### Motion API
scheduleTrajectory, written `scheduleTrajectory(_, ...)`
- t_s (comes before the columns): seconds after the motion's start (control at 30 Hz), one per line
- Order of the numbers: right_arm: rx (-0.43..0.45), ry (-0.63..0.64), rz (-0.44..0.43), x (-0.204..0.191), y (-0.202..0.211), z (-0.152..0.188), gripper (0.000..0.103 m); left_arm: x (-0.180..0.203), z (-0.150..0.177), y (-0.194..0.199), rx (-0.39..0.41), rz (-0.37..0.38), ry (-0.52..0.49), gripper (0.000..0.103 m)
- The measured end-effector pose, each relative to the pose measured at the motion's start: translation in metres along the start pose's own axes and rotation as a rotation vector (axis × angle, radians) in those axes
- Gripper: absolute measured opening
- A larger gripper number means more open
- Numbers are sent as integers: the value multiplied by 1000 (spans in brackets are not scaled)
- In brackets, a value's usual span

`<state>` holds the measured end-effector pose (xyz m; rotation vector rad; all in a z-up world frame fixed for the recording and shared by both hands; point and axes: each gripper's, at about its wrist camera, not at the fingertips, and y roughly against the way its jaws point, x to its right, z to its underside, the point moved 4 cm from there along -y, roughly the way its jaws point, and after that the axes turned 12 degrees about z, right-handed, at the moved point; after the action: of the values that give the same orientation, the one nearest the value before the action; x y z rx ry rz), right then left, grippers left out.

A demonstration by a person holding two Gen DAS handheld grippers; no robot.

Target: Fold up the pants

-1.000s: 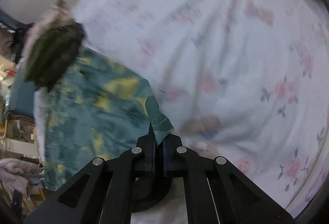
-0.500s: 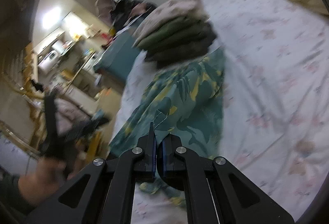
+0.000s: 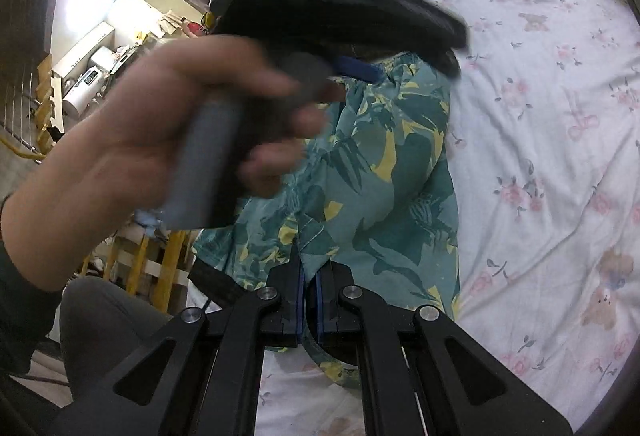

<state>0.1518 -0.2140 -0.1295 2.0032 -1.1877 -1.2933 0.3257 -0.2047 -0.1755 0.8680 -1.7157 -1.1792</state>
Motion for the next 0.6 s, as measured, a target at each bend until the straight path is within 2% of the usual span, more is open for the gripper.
scheduleTrajectory(0.03, 1, 1, -1, -1, 0, 0, 3, -3, 0, -6, -11, -4, 0, 43)
scheduleTrajectory(0.07, 0, 3, -2, -1, 0, 0, 3, -7, 0, -9, -16, 12, 1, 12)
scheduleTrajectory(0.1, -1, 6, -4, -2, 0, 0, 3, -10, 1, -9, -18, 36, 3, 3)
scheduleTrajectory(0.17, 0, 22, -5, -6, 0, -1, 3, -13, 3, 5, 19, 68, -4, 1)
scheduleTrajectory(0.27, 8, 44, -36, -15, 4, -1, 3, -23, 9, 41, 82, 69, -31, 0)
scheduleTrajectory(0.37, 4, 85, -65, -35, 2, -3, 3, -51, 14, 85, 141, 79, 4, 0)
scheduleTrajectory(0.5, 27, 142, -114, -81, -1, -10, 3, -102, 28, 129, 194, 35, 31, 0)
scheduleTrajectory(0.6, 3, 214, -142, -124, -22, -17, 3, -151, 47, 141, 204, -22, 83, 0)
